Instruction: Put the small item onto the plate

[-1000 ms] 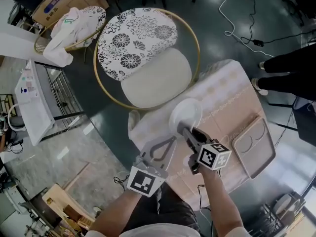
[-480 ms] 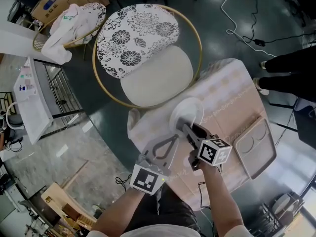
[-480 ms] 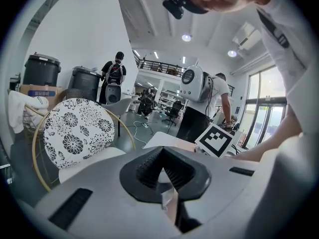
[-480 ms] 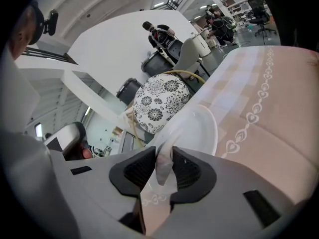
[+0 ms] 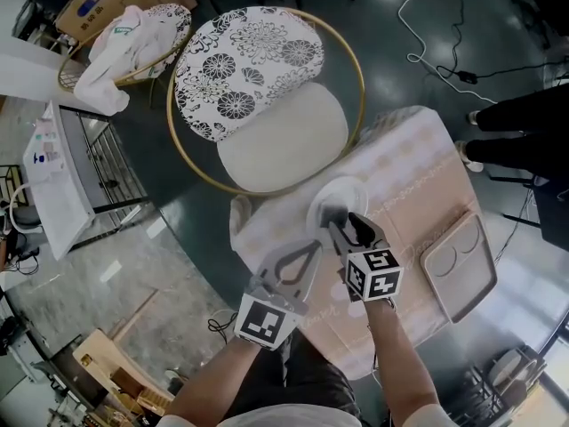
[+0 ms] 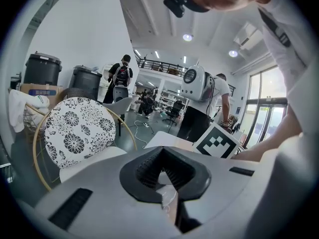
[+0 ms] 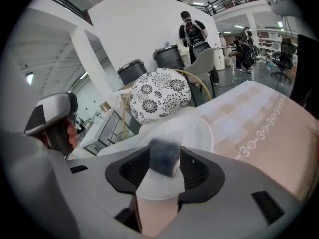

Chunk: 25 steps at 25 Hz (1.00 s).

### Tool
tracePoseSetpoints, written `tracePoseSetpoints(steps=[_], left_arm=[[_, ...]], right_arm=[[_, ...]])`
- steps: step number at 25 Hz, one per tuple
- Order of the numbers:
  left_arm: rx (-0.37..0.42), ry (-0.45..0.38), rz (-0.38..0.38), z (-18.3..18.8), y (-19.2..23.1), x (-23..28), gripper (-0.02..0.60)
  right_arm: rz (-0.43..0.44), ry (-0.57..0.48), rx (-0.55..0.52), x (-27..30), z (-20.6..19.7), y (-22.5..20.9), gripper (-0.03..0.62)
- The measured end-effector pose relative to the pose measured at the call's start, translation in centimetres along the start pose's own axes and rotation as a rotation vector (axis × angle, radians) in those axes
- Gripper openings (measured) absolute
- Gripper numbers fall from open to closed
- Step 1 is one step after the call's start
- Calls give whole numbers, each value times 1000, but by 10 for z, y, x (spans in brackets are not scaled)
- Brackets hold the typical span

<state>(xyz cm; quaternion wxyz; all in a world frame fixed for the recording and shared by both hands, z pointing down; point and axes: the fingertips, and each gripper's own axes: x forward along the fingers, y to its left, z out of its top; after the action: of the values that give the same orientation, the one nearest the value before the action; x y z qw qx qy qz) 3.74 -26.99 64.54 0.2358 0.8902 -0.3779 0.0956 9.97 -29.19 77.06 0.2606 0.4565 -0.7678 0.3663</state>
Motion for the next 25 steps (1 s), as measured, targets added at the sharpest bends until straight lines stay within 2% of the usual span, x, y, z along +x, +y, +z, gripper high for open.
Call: tracePoseSetpoints(steps=[5, 9, 14, 20, 25], left_arm=[[23, 9, -4, 3, -3, -7, 5], [25, 29, -3, 12, -8, -19, 6], [38, 34, 4, 33, -19, -45, 6], [21, 17, 15, 67, -34, -77, 5], [14, -3, 19, 87, -58, -125, 5]], right_arm=[[-19, -31, 5, -13, 10, 1, 170], [38, -72, 28, -38, 27, 21, 165], [84, -184, -2, -86, 59, 64, 60], [117, -328, -90, -146, 104, 118, 22], [133, -381, -159, -200, 113, 167, 15]])
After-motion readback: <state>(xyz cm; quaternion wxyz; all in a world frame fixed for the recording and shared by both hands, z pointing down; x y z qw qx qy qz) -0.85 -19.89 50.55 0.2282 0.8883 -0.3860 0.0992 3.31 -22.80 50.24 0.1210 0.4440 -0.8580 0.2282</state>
